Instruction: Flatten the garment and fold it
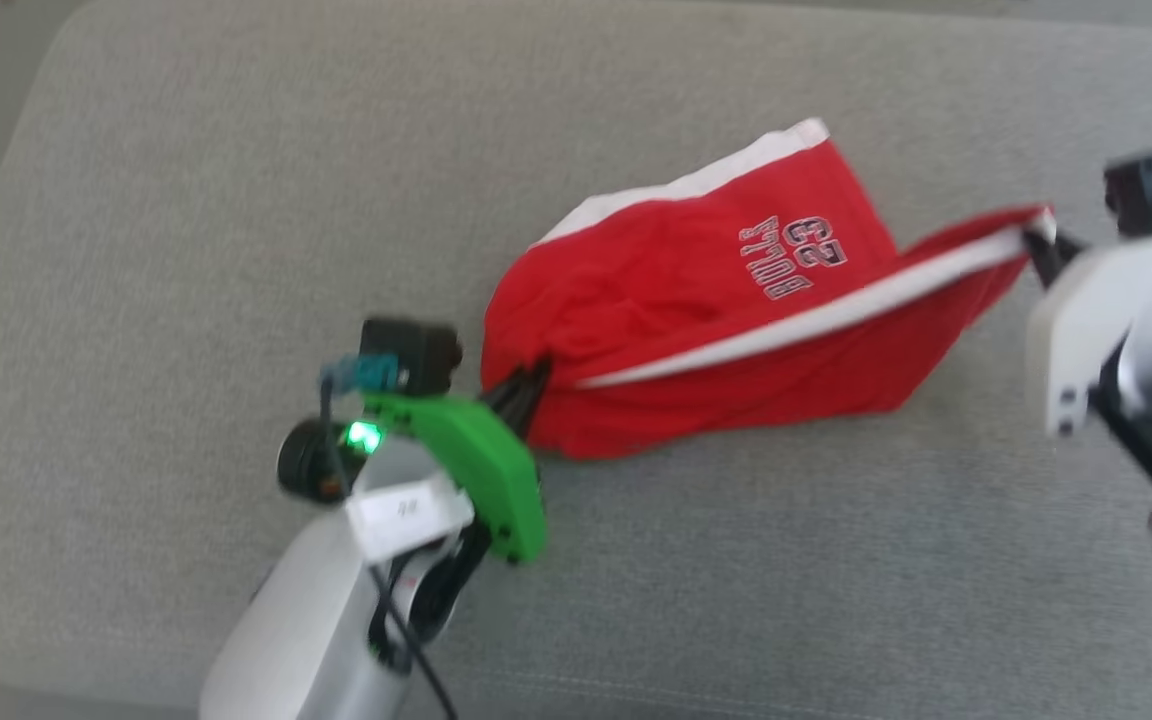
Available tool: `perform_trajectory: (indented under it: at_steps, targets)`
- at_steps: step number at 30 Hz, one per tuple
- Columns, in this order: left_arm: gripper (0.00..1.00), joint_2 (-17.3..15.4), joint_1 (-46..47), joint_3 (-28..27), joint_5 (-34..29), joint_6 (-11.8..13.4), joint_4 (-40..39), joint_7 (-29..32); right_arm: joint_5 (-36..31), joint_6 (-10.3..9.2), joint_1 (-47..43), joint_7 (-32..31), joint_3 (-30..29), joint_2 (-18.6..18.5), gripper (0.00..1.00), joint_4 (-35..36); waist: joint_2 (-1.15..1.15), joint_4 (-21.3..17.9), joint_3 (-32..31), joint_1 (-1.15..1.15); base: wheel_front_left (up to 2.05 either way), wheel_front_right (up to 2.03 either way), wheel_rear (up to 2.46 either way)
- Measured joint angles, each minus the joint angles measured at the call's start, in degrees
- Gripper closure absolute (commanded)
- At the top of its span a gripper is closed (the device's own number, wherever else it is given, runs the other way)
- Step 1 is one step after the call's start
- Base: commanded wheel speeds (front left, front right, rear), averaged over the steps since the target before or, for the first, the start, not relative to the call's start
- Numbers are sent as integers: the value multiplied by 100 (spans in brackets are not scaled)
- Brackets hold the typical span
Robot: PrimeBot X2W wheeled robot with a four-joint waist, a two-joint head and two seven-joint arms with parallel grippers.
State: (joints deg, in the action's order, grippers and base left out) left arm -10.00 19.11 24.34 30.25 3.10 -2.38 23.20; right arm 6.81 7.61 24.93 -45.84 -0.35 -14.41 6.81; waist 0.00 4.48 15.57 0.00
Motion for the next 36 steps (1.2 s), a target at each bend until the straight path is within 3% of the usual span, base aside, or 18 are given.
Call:
perform_trajectory:
  at_steps: [9,17,27,28,29,30,31,32,36]
  targets:
    - [100,410,1121,-162,22,108,894,-166,46,0,1753,435,409,-87,100,-1828,0,413,705,0,0,0,0]
    - [100,572,1484,-297,146,270,1368,-471,-153,0,2809,966,609,-82,100,-3220,0,755,1126,1,0,0,0]
    - [100,647,1852,-134,352,294,1840,-571,-283,-1,3612,654,869,-34,100,-4624,0,1004,1494,1,0,0,0]
    - [81,653,1866,-124,367,293,1850,-579,-282,-1,3661,606,860,-23,100,-4690,0,1014,1507,1,0,0,0]
    - [7,654,1877,-112,381,292,1859,-602,-276,-3,3730,537,846,1,100,-4764,0,1022,1517,1,0,0,0]
    - [0,656,1879,-105,416,283,1868,-626,-270,-3,3780,493,842,23,76,-4816,0,1023,1516,1,0,0,0]
    - [0,656,1879,-93,428,270,1872,-643,-258,-3,3797,493,846,33,55,-4847,0,1021,1507,1,0,0,0]
    - [0,656,1878,-80,437,244,1873,-669,-221,-4,3800,506,861,41,0,-4885,0,1016,1489,1,0,0,0]
    - [0,648,1770,-64,466,166,1789,-900,55,-4,3672,814,976,54,0,-4922,0,970,1341,1,0,0,0]
